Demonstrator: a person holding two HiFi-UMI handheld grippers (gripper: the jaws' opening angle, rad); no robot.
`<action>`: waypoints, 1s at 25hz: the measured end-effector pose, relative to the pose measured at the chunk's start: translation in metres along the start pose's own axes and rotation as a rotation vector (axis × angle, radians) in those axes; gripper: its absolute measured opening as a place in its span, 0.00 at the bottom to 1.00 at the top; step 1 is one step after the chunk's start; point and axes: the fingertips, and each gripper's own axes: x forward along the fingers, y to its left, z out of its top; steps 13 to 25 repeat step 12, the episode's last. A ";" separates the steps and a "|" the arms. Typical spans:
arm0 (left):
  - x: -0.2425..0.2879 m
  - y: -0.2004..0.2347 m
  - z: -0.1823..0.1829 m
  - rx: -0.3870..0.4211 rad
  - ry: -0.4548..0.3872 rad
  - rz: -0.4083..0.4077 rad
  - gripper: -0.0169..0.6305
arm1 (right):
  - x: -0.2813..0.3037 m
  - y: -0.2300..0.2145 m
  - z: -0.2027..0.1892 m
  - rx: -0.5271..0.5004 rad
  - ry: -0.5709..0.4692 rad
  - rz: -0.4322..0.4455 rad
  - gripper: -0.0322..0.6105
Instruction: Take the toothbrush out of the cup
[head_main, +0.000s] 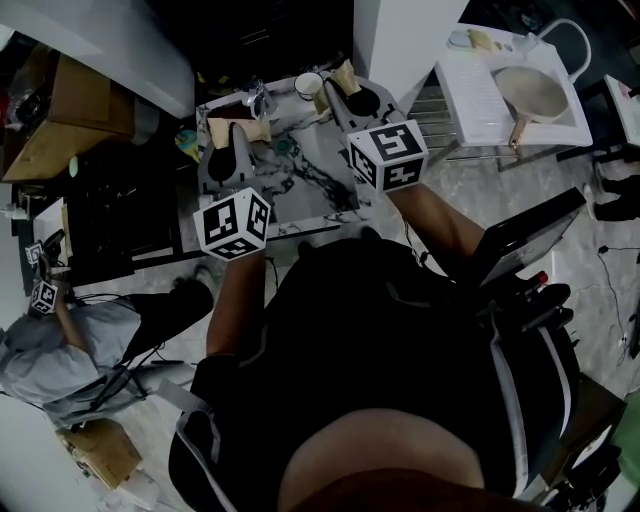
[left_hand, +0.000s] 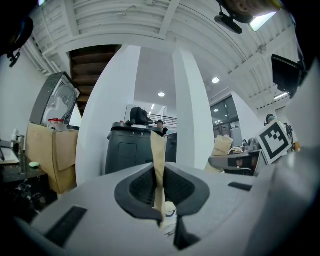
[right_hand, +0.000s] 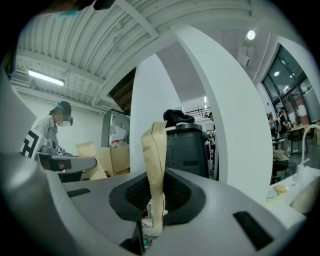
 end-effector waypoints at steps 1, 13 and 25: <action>0.000 -0.001 0.000 -0.002 0.000 -0.004 0.07 | 0.000 0.000 0.000 -0.002 0.002 -0.002 0.13; 0.000 -0.004 -0.003 -0.009 0.007 -0.043 0.07 | -0.001 -0.001 0.002 0.006 -0.011 -0.026 0.13; 0.000 -0.004 -0.003 -0.009 0.007 -0.043 0.07 | -0.001 -0.001 0.002 0.006 -0.011 -0.026 0.13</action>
